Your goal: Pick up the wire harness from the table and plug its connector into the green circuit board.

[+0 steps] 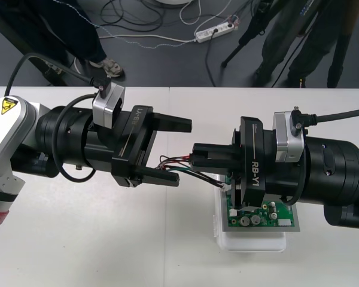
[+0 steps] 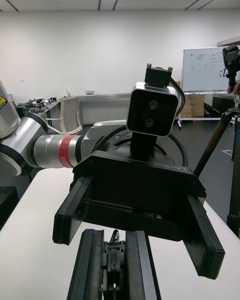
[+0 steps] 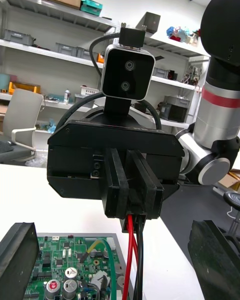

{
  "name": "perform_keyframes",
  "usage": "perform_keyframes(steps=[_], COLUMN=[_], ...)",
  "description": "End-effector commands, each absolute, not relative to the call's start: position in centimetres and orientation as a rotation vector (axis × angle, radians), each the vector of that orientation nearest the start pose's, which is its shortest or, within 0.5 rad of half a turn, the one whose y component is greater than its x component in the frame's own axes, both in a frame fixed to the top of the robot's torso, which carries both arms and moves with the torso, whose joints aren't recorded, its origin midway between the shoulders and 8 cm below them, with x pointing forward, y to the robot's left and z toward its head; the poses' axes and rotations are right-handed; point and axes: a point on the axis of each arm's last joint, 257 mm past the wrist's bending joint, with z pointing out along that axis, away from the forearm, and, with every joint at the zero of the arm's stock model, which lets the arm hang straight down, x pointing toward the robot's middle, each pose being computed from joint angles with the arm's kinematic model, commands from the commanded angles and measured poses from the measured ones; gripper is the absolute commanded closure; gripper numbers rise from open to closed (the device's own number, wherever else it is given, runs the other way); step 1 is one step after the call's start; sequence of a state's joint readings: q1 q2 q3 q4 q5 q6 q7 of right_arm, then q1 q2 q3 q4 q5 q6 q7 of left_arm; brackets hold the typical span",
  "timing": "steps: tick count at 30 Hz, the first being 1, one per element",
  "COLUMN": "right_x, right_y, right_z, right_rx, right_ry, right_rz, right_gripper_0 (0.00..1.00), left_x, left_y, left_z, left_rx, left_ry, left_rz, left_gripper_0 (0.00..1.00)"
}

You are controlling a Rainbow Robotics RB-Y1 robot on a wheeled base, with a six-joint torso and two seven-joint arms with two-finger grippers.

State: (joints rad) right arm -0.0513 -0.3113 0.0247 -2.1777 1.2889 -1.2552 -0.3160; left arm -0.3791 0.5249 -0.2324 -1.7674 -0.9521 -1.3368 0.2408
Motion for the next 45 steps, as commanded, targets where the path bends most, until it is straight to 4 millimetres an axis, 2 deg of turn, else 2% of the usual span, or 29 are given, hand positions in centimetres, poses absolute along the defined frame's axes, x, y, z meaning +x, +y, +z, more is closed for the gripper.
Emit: perform_keyframes(steps=[1, 9, 10, 12, 14, 15, 45], right_x=[26.82, 26.86, 26.82, 26.84, 26.9, 26.89, 26.99], right_y=[0.74, 0.7, 0.71, 0.72, 0.68, 0.7, 0.56], right_z=[-2.7, -2.69, -2.77, -2.68, -2.7, -2.66, -2.63], right_rx=[-1.218, -1.217, -1.219, -1.217, -1.217, -1.215, -1.214], right_ry=[0.917, 0.917, 0.918, 0.917, 0.919, 0.918, 0.918], right_rz=[1.014, 1.013, 1.013, 1.015, 1.012, 1.012, 1.008], right_gripper_0=[1.0, 1.0, 1.0, 1.0, 1.0, 1.0, 1.0], left_x=[30.18, 30.25, 30.25, 30.28, 30.21, 30.25, 30.19], left_y=[-1.19, -1.09, -1.05, -1.02, -1.05, -1.05, -1.03], left_z=[-2.24, -2.27, -2.26, -2.23, -2.28, -2.26, -2.12], left_rx=[1.376, 1.377, 1.377, 1.376, 1.378, 1.377, 1.375], left_ry=[0.838, 0.84, 0.84, 0.84, 0.84, 0.84, 0.832], left_rz=[-1.255, -1.251, -1.252, -1.25, -1.252, -1.252, -1.252], left_gripper_0=[0.12, 0.12, 0.17, 0.45, 0.93, 1.0, 1.0])
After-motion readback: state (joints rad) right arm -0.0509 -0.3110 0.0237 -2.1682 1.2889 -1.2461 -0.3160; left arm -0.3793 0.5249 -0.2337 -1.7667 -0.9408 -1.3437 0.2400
